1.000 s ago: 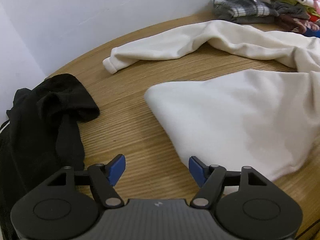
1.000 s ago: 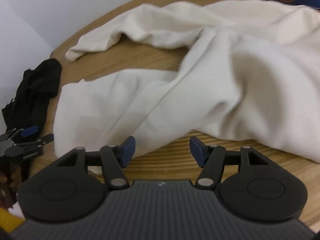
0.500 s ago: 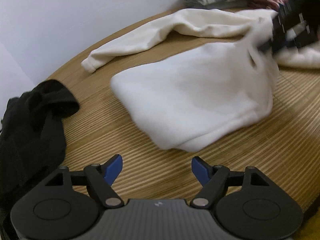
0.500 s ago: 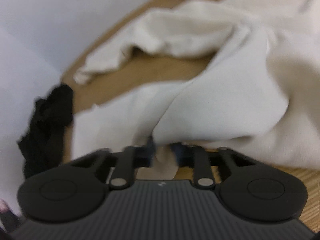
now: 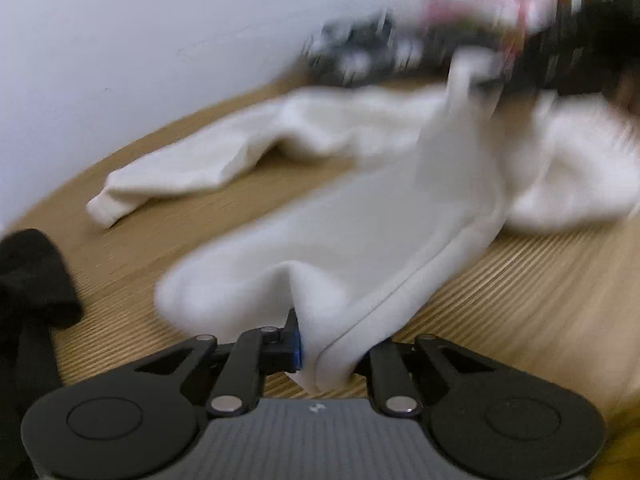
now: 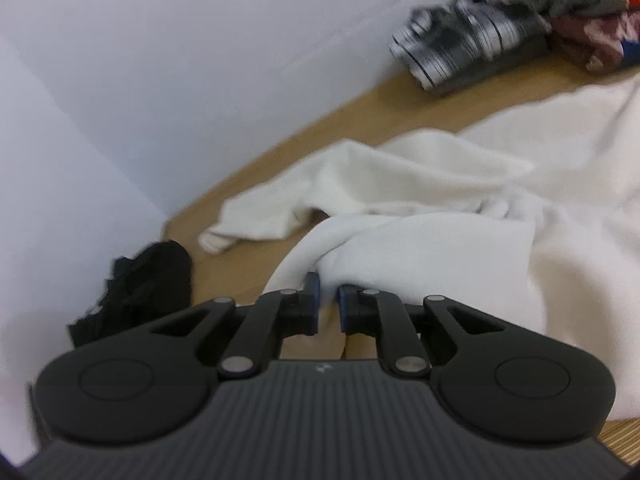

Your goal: Fold clothes

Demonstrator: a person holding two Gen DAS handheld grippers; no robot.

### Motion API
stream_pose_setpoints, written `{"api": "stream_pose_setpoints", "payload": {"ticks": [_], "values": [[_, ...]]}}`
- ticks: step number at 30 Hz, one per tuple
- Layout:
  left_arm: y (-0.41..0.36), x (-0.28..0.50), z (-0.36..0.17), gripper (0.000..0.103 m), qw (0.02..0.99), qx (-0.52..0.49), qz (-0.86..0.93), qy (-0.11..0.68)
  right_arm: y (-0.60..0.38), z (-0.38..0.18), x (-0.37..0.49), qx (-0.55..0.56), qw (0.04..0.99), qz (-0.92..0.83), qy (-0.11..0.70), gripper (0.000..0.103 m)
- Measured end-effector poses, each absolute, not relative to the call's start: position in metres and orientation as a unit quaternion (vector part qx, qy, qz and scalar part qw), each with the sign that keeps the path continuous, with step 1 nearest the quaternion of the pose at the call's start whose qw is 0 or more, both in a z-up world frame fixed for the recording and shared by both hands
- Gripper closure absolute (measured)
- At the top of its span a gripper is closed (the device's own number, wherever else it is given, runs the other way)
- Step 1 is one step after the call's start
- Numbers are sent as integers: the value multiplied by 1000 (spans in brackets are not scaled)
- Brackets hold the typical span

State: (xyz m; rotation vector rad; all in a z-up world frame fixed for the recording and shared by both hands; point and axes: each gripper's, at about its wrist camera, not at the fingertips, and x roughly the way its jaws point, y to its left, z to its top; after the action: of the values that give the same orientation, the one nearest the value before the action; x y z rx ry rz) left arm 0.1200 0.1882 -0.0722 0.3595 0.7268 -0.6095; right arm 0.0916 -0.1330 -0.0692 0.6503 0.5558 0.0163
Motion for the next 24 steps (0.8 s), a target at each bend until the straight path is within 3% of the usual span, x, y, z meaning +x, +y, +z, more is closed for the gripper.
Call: {"api": "stream_pose_setpoints", "payload": {"ticks": [4,8,13,17,19,21,22,24], "values": [[225,81,19,89,872,5,-369,322,-128,-21,63,247,937,76,236,90],[258,68,62,88,889,-61,-331,311,-108,-6,85,201,941,143,232,90],[279,122,6,81,902,-67,-137,403,-42,-61,166,204,913,108,336,86],[282,149,-46,81,889,-52,-45,453,-19,-73,161,166,910,84,370,82],[270,141,-45,76,901,2,-39,433,-13,-58,134,126,920,94,360,69],[261,146,-40,63,906,25,-30,421,-22,-47,102,94,932,43,349,40],[258,149,-37,55,908,26,-25,417,-30,-44,87,82,937,8,340,35],[253,155,-31,53,913,29,-16,407,-60,-45,59,80,940,-84,321,25]]}}
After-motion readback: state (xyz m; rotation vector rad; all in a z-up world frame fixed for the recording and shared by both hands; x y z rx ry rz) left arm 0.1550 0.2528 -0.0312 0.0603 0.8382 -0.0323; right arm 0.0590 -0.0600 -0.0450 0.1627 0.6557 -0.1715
